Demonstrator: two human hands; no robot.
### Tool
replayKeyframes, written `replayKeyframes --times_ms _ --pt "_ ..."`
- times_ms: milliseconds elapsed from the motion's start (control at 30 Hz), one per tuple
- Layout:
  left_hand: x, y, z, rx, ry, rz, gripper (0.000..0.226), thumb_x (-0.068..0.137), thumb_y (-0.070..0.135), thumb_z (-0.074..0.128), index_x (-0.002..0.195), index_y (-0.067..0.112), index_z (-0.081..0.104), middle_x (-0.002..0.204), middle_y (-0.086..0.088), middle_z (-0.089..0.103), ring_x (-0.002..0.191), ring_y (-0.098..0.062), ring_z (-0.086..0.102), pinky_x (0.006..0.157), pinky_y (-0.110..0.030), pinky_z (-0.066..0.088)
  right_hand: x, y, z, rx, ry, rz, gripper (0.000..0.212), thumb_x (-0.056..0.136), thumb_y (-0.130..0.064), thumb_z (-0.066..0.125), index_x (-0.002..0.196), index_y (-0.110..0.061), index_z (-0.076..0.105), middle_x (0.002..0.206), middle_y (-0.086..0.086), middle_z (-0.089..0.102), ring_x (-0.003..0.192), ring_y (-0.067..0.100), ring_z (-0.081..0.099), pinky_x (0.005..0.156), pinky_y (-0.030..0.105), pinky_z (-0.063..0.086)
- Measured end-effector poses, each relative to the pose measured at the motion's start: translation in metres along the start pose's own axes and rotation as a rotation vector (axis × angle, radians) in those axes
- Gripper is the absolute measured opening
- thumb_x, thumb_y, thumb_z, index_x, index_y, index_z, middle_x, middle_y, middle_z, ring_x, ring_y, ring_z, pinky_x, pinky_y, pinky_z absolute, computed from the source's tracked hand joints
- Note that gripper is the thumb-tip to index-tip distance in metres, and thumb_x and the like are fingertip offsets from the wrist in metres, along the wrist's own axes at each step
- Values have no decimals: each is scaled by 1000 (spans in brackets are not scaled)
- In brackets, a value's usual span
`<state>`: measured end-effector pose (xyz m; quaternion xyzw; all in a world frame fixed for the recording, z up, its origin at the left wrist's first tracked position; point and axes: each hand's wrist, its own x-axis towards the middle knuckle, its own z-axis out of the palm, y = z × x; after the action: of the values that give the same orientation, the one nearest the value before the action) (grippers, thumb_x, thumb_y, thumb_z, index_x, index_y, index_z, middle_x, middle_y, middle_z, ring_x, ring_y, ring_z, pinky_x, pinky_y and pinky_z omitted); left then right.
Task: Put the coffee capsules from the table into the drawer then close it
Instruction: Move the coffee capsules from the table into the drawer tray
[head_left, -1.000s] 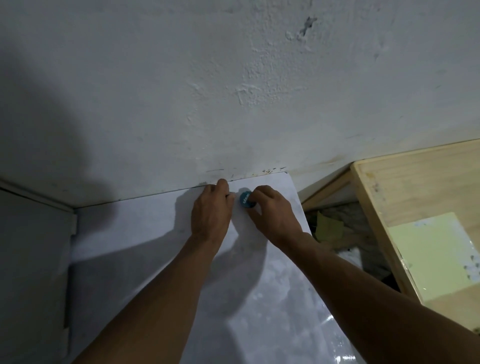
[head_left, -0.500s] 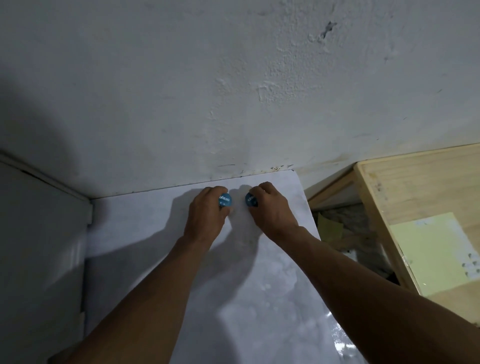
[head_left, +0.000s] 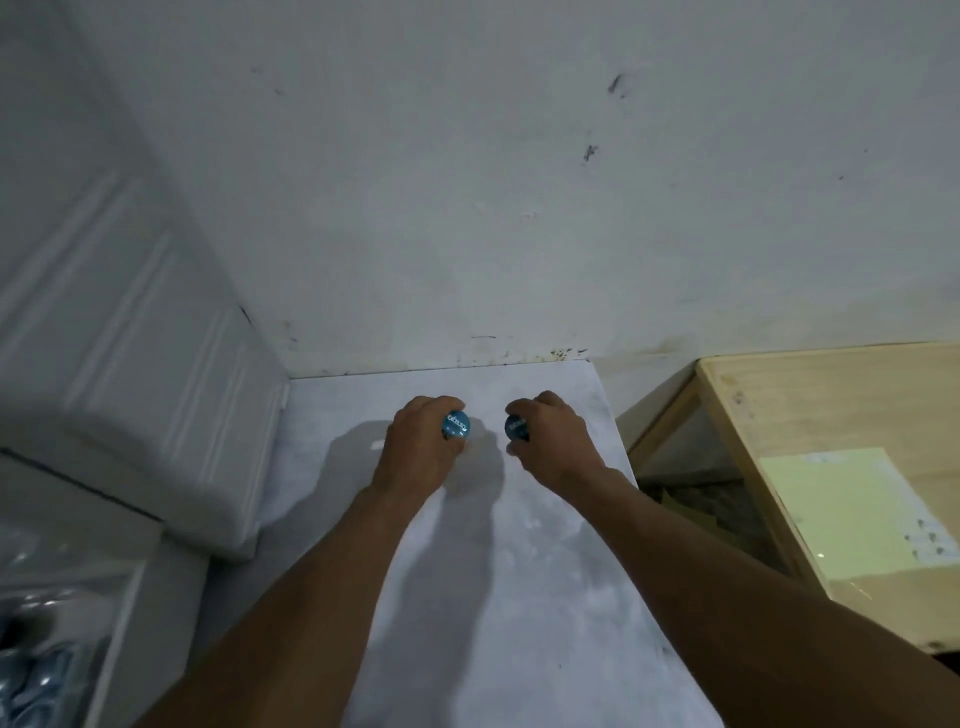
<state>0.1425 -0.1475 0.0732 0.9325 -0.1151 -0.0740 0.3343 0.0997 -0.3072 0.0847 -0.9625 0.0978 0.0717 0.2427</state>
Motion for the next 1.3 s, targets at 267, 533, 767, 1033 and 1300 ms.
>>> replayKeyframes --times_ms 267,533,767,1033,1300 --pt "-112 23 -33 -24 152 24 46 77 13 76 120 11 60 120 -6 64 109 -22 58 98 -29 43 -98 -24 -11 108 135 -121 48 83 -18 69 129 -14 55 120 12 55 106 31 57 86 28 41" --pt "-241 -10 -58 10 213 -32 49 76 15 76 121 12 58 119 -6 62 109 -21 57 95 -27 42 -199 -68 20 135 78 -254 46 85 -15 65 129 -16 53 117 13 57 107 29 55 85 26 39" --pt "-301 -49 -105 5 311 -39 38 75 10 75 111 9 63 108 -7 65 100 -22 59 87 -27 45 -236 -131 52 135 68 -334 41 85 -10 63 125 -15 55 113 14 55 101 29 56 82 26 39" --pt "-335 -139 -198 149 363 9 30 76 13 71 105 12 63 102 -4 62 99 -21 59 78 -19 36 -251 -265 94 239 206 -438 33 83 -11 64 115 -14 59 105 12 56 101 25 52 76 24 37" --pt "-326 -220 -289 212 346 44 33 76 10 73 107 16 61 104 -2 59 93 -17 56 75 -17 33 -253 -354 146 243 244 -411 36 84 -13 65 119 -18 59 117 10 58 103 25 57 83 24 39"
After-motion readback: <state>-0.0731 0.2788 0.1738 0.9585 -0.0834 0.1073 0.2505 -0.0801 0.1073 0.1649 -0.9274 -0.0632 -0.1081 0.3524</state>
